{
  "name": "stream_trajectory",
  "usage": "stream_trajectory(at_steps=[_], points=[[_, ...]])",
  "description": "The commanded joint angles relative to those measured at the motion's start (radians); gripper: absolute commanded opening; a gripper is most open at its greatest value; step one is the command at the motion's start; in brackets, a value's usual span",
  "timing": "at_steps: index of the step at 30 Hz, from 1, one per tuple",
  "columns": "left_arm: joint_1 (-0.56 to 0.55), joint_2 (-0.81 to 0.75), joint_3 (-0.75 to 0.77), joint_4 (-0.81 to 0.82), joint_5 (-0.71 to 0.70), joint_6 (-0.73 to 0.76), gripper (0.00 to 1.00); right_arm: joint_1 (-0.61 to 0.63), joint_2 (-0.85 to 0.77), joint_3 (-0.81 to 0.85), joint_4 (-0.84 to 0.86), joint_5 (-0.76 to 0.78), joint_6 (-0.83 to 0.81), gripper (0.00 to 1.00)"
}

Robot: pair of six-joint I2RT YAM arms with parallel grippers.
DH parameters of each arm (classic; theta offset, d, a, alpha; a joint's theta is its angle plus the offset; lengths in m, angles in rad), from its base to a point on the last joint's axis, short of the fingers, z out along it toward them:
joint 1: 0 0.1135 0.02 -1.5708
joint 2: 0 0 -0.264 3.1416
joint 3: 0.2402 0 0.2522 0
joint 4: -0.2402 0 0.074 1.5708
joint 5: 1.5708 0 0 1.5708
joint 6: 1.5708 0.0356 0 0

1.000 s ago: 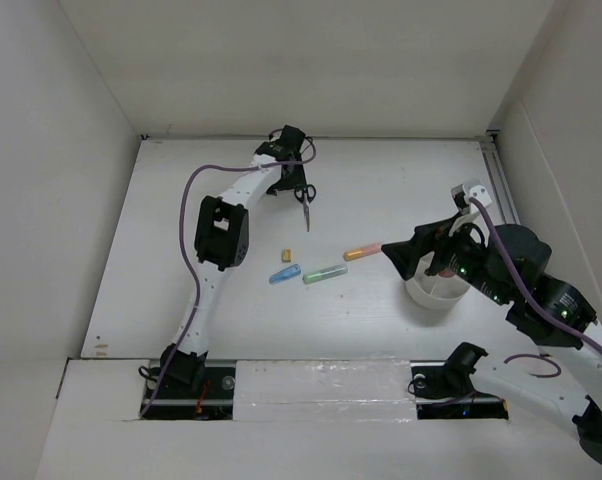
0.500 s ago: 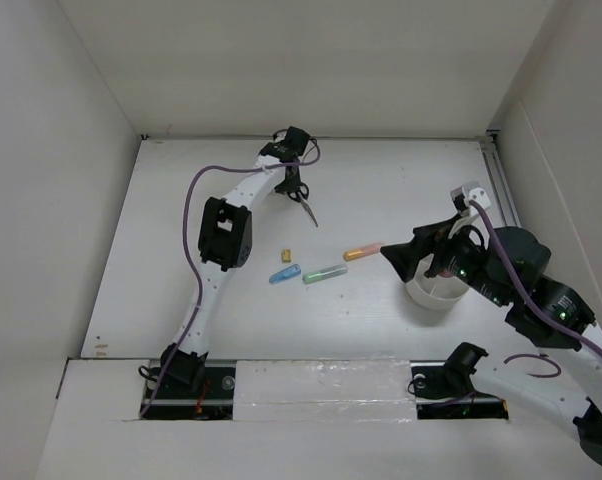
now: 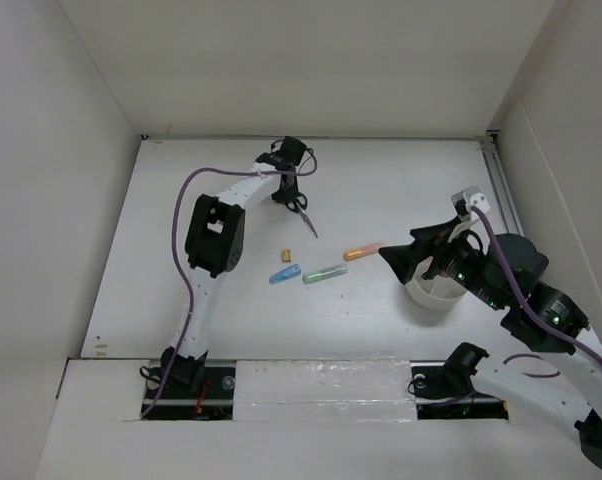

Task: Sort the stationery into containers
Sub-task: Pick up the scissors from the center of the board, then place the scissors in the storage box.

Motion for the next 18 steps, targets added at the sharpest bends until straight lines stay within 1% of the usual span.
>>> stream_trajectory(at_steps=[1, 2, 3, 5, 6, 8, 9, 10, 11, 13, 14, 15, 18], points=[[-0.046, -0.211, -0.190, 0.023, -0.010, -0.020, 0.00, 0.009, -0.001, -0.104, 0.191, -0.054, 0.040, 0.97], [-0.060, -0.262, -0.258, 0.034, -0.026, -0.020, 0.00, -0.001, -0.010, -0.166, 0.242, -0.129, 0.040, 0.97], [-0.060, -0.311, -0.285, 0.043, -0.026, -0.029, 0.00, -0.001, -0.010, -0.193, 0.292, -0.169, 0.040, 0.96], [-0.078, -0.511, -0.387, 0.115, -0.026, -0.020, 0.00, -0.010, -0.019, -0.246, 0.418, -0.278, 0.023, 0.96], [-0.078, -0.512, -0.418, 0.138, -0.026, -0.011, 0.00, -0.010, -0.019, -0.257, 0.452, -0.297, 0.023, 0.96], [-0.115, -0.697, -0.487, 0.197, -0.064, 0.021, 0.00, -0.028, 0.031, -0.245, 0.533, -0.317, -0.030, 0.96], [-0.115, -0.698, -0.488, 0.197, -0.064, 0.021, 0.00, -0.028, 0.031, -0.245, 0.534, -0.317, -0.031, 0.96], [-0.124, -0.722, -0.488, 0.197, -0.064, 0.021, 0.00, -0.028, 0.068, -0.233, 0.534, -0.317, -0.052, 0.97], [-0.151, -0.767, -0.488, 0.197, -0.077, 0.033, 0.00, -0.043, 0.086, -0.221, 0.546, -0.317, -0.061, 0.97], [-0.182, -0.802, -0.488, 0.197, -0.089, 0.063, 0.00, -0.089, 0.123, -0.182, 0.555, -0.347, -0.075, 0.97], [-0.214, -0.837, -0.488, 0.197, -0.089, 0.073, 0.00, -0.112, 0.155, -0.171, 0.567, -0.373, -0.093, 0.97], [-0.233, -0.853, -0.488, 0.197, -0.089, 0.082, 0.00, -0.161, 0.169, -0.171, 0.586, -0.434, -0.093, 0.97], [-0.288, -0.925, -0.497, 0.212, -0.071, 0.093, 0.00, -0.240, 0.188, -0.161, 0.650, -0.562, -0.103, 0.97]])
